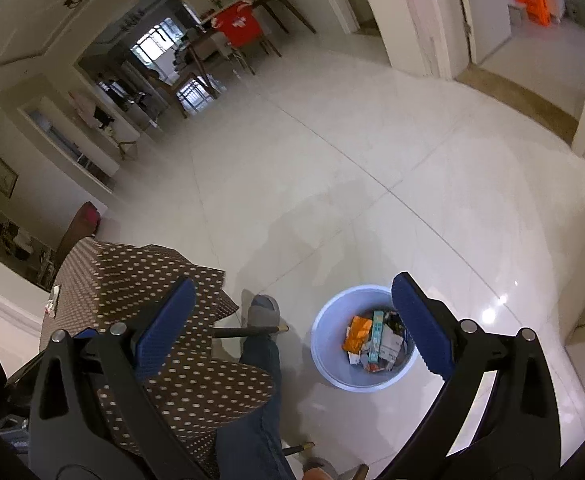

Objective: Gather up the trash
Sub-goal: 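Move both open tools back over the table toward the last wrappers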

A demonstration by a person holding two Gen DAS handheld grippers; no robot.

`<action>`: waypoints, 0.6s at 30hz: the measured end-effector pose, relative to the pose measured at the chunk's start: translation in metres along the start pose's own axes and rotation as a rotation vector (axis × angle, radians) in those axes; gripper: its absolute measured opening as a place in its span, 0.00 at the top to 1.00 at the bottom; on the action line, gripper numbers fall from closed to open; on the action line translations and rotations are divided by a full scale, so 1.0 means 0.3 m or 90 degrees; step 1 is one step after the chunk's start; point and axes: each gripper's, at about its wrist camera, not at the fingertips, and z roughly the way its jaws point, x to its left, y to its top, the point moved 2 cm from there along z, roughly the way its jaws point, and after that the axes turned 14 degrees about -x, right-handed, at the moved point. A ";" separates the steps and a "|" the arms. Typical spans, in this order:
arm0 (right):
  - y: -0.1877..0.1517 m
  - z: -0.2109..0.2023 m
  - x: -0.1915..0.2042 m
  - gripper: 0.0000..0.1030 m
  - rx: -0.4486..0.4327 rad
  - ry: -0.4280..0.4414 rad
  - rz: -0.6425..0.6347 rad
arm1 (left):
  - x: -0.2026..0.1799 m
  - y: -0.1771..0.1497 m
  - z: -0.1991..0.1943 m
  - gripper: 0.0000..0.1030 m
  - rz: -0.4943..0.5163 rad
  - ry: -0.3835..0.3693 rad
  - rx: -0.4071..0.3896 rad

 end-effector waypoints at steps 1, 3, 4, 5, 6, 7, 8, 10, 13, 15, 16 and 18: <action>0.004 -0.008 0.024 0.06 -0.003 0.004 -0.007 | 0.020 0.007 -0.032 0.15 -0.002 0.003 -0.012; 0.002 -0.025 0.093 0.06 -0.009 0.016 -0.026 | 0.052 0.020 -0.079 0.14 -0.007 0.005 -0.027; 0.004 -0.031 0.124 0.06 -0.011 0.021 -0.036 | 0.083 0.029 -0.113 0.14 -0.015 0.004 -0.033; 0.004 -0.035 0.158 0.06 -0.012 0.026 -0.047 | 0.100 0.032 -0.130 0.14 -0.020 0.004 -0.037; 0.002 -0.039 0.211 0.06 -0.013 0.036 -0.060 | 0.137 0.040 -0.166 0.14 -0.030 0.008 -0.049; 0.002 -0.041 0.246 0.06 -0.014 0.043 -0.069 | 0.161 0.045 -0.189 0.14 -0.034 0.013 -0.057; 0.000 -0.043 0.290 0.06 -0.015 0.052 -0.078 | 0.185 0.052 -0.217 0.14 -0.039 0.019 -0.065; -0.010 -0.040 0.368 0.06 -0.016 0.067 -0.096 | 0.248 0.061 -0.273 0.14 -0.046 0.031 -0.084; -0.028 -0.030 0.511 0.06 -0.013 0.094 -0.126 | 0.350 0.061 -0.364 0.14 -0.055 0.065 -0.113; -0.048 -0.017 0.596 0.06 -0.006 0.110 -0.150 | 0.422 0.050 -0.429 0.14 -0.054 0.095 -0.135; -0.059 -0.009 0.644 0.06 -0.003 0.118 -0.164 | 0.448 0.043 -0.451 0.13 -0.053 0.108 -0.143; -0.092 0.006 0.763 0.06 0.005 0.138 -0.193 | 0.519 0.026 -0.507 0.12 -0.052 0.141 -0.161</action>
